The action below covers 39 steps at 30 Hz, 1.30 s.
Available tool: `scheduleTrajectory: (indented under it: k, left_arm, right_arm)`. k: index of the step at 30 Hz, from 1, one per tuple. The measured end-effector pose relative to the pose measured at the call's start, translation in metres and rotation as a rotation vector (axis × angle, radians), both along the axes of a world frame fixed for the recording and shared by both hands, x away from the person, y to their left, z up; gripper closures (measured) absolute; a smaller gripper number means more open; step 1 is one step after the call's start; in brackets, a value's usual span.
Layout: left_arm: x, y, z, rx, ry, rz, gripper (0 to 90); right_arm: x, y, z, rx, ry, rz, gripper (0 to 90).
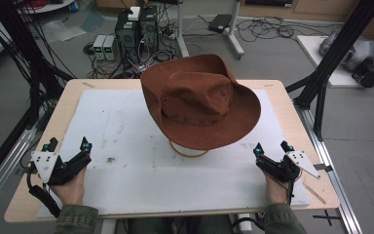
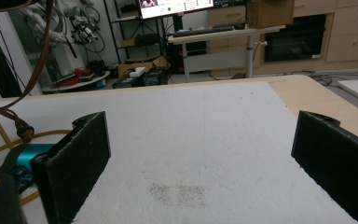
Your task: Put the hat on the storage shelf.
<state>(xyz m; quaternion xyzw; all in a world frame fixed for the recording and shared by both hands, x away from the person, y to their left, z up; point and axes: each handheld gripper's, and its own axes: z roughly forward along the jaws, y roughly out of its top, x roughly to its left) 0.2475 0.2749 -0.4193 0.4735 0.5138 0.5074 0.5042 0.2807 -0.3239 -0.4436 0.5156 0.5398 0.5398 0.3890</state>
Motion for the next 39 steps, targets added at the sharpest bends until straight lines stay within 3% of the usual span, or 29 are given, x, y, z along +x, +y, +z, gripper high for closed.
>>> scheduleTrajectory:
  k: [4, 23, 39]
  left_arm:
    - [-0.0014, 0.0024, -0.0016, -0.009, -0.001, 0.009, 11.1]
    - [-0.0020, 0.0004, -0.0091, -0.006, 0.053, -0.039, 11.1]
    - [-0.0004, 0.0001, -0.0102, -0.010, 0.061, -0.050, 11.2]
  right_arm:
    - [-0.0006, 0.0012, 0.0001, -0.002, -0.001, 0.007, 3.6]
    - [-0.0027, 0.0002, 0.0010, -0.009, -0.001, -0.002, 3.6]
    - [-0.0015, 0.0013, 0.0003, -0.004, 0.007, 0.004, 3.6]
